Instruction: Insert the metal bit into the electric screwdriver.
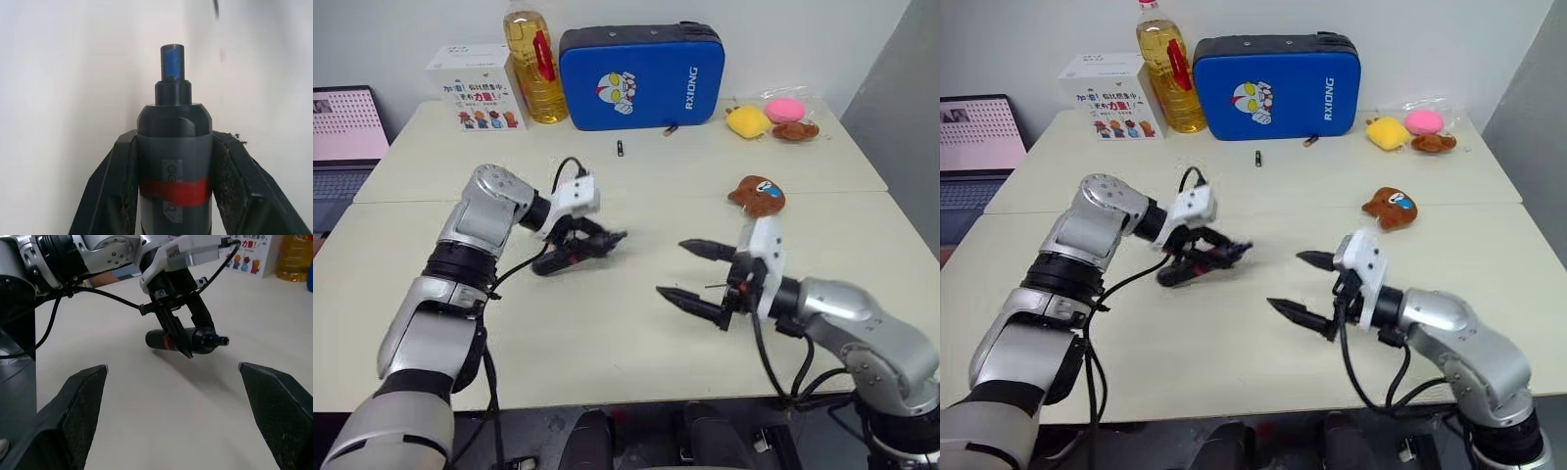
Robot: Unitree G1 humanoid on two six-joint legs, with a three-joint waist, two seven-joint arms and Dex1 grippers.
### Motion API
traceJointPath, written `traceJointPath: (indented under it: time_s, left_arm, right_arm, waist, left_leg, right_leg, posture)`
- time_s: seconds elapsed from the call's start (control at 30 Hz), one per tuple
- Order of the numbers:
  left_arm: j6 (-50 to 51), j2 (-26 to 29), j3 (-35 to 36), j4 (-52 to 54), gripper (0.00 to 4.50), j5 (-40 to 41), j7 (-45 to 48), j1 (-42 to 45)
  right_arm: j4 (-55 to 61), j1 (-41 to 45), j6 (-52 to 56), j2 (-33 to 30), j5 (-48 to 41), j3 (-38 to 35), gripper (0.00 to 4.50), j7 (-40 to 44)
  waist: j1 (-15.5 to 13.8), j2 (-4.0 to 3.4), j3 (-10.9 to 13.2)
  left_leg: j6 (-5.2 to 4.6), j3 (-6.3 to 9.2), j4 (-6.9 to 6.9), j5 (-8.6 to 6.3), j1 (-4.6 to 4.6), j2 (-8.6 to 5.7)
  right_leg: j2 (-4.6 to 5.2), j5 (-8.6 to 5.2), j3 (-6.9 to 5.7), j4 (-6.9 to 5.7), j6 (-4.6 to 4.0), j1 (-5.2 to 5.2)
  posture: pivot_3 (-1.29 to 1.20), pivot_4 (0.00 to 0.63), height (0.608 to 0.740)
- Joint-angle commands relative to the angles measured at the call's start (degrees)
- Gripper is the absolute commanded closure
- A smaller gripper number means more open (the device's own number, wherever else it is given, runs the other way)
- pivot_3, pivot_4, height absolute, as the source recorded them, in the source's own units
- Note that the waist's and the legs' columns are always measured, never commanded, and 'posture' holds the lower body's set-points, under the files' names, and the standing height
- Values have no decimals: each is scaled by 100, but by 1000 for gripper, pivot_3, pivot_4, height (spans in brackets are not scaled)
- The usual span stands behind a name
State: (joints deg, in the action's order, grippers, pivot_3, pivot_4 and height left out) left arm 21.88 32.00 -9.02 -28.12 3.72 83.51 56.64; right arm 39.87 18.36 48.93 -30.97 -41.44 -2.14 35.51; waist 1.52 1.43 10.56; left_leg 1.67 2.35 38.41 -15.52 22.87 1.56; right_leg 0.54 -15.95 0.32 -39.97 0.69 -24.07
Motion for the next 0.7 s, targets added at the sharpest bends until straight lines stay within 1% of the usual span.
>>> traceJointPath:
  time_s: [0.03, 0.13, 0.2, 0.27, 0.37, 0.43, 0.57, 0.7]
  left_arm:
    - [566, -769, 1261, 1204, 2818, 1161, -1418, 13]
    - [524, -1366, 1585, 1665, 2818, 1334, -2440, -319]
    - [272, -1628, 1563, 1791, 2818, 1240, -2941, -578]
    - [-86, -2066, 1524, 1903, 2818, 1213, -3449, -1042]
    - [-354, -2446, 1438, 2070, 2818, 1271, -3831, -1522]
    - [-559, -2552, 1319, 2120, 2818, 1207, -3941, -1784]
    - [-708, -2571, 1167, 2177, 2818, 1196, -4086, -2111]
    - [-809, -2328, 1062, 2309, 2818, 1146, -4044, -2538]
  right_arm:
    - [-135, 565, 471, 44, -1092, -713, 0, -388]
    - [-339, 832, 713, 73, -1773, -1051, 0, -737]
    - [-458, 955, 820, 39, -2108, -1183, 0, -929]
    - [-535, 1009, 850, -16, -2176, -1137, 0, -1009]
    - [-563, 984, 821, -95, -2140, -995, 0, -1045]
    - [-573, 966, 796, -131, -2095, -907, 0, -1034]
    - [-593, 932, 728, -202, -2033, -815, 0, -980]
    - [-600, 843, 670, -266, -2031, -800, 0, -918]
  waist:
    - [2, 1, 1]
    - [-2, 1, 0]
    - [2, 0, -1]
    - [18, -2, -2]
    - [1, -11, -8]
    - [-5, -10, -7]
    - [-12, -10, -7]
    - [-13, -10, -8]
  left_leg:
    - [0, 3, 3, 0, 4, 2]
    - [0, 7, 8, 0, 5, 6]
    - [0, 2, 5, 0, -1, 1]
    - [0, -1, 3, 0, -8, 0]
    - [0, -5, -1, 0, -10, -1]
    - [0, -7, 5, 0, 1, -2]
    - [0, -8, 5, 0, 1, -5]
    - [0, -10, 4, 0, 1, -5]
  right_leg:
    - [3, 0, -2, -1, 0, -1]
    - [14, 1, -3, -3, 0, 1]
    - [23, 1, 3, -5, 0, 3]
    - [33, 1, 12, -10, -1, 3]
    - [44, 2, 16, -11, -1, 1]
    - [43, 2, 6, -8, -1, -1]
    - [31, 2, 5, -8, -1, 1]
    - [31, 2, 7, -5, 0, 1]
  posture:
    - [0, 150, 740]
    - [0, 150, 740]
    - [0, 150, 740]
    - [0, 150, 740]
    - [0, 150, 740]
    - [0, 150, 740]
    - [0, 150, 740]
    - [0, 150, 740]
